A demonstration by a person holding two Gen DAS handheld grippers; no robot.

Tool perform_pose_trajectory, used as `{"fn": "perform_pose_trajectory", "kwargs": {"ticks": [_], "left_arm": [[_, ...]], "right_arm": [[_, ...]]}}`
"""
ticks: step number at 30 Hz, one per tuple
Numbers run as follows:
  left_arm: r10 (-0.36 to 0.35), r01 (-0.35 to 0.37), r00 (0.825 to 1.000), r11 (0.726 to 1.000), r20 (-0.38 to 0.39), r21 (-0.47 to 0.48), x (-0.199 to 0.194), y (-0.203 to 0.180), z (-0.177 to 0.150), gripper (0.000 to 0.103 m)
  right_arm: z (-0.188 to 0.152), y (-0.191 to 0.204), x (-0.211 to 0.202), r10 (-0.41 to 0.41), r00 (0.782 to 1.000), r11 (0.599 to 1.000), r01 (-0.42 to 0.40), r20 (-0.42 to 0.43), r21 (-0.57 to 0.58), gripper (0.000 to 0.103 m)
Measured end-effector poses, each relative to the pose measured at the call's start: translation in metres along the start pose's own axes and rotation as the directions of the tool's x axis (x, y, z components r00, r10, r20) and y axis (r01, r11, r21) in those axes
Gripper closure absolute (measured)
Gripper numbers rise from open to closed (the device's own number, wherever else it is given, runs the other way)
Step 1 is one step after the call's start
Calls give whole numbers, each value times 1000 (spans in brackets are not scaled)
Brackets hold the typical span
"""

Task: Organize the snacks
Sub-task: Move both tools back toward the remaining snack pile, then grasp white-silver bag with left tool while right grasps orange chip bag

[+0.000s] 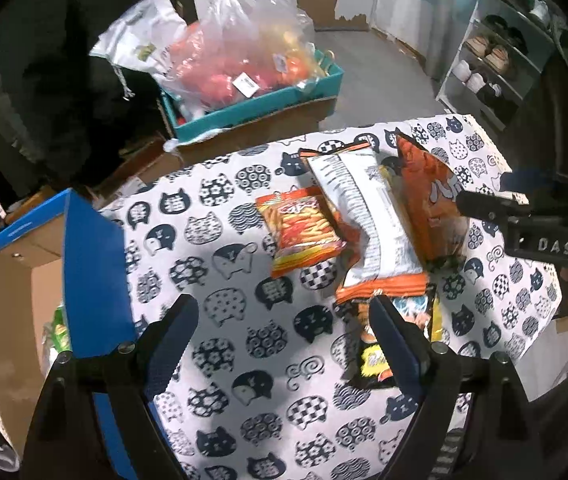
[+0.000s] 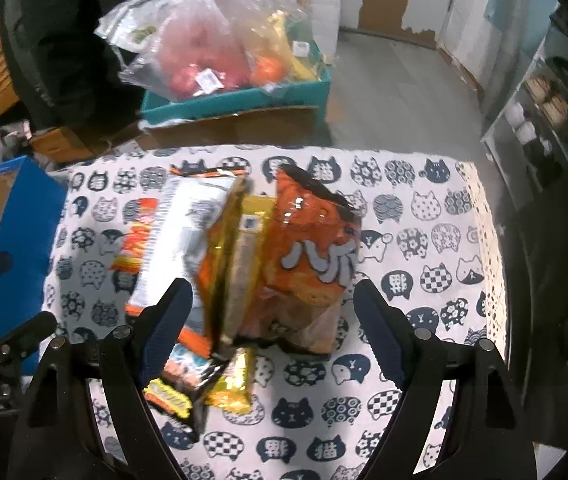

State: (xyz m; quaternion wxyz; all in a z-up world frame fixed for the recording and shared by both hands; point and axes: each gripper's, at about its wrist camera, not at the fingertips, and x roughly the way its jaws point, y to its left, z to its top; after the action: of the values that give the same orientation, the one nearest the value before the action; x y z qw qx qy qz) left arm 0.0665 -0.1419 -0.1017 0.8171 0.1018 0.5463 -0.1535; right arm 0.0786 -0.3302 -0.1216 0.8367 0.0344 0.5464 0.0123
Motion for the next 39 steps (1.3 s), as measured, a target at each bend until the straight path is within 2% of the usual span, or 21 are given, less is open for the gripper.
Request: {"fn": "perform_pose_trajectory", "kwargs": {"ticks": [7,14,25,29,31,33,35,39], "left_arm": [[-30,29,999,999,-29,-42,25,2,21,15],[-60,57,997,997,-51,-49,49,-2,38,15],[-146,140,987,985,-62,-101,64,-18,61,15],[-163,156,984,982,-70,-102,69,-29,67,15],[-167,160,983,983,-74,-95,72,-36,69,15],[-162,156,984,984,-79,-84,75,-43,70,15],[-144,139,986,988,-85,-72,80,-48,70,15],[-127,119,986,990,-109,-78,92,-54,67,15]], "right_arm": [[5,-19,37,17,999,998,-14,-45,54,21],[6,-38,76,90,990,984,-71,-106,166,21],[7,-33,112,51,981,991,-26,-189,131,21],[7,-37,111,69,980,991,-45,-188,129,21],[6,-36,110,70,978,992,-48,-196,115,32],[3,-38,111,58,974,994,-37,-221,100,34],[-1,-37,110,31,974,997,-15,-225,73,45],[-1,-42,106,-23,977,997,37,-210,64,54]]}}
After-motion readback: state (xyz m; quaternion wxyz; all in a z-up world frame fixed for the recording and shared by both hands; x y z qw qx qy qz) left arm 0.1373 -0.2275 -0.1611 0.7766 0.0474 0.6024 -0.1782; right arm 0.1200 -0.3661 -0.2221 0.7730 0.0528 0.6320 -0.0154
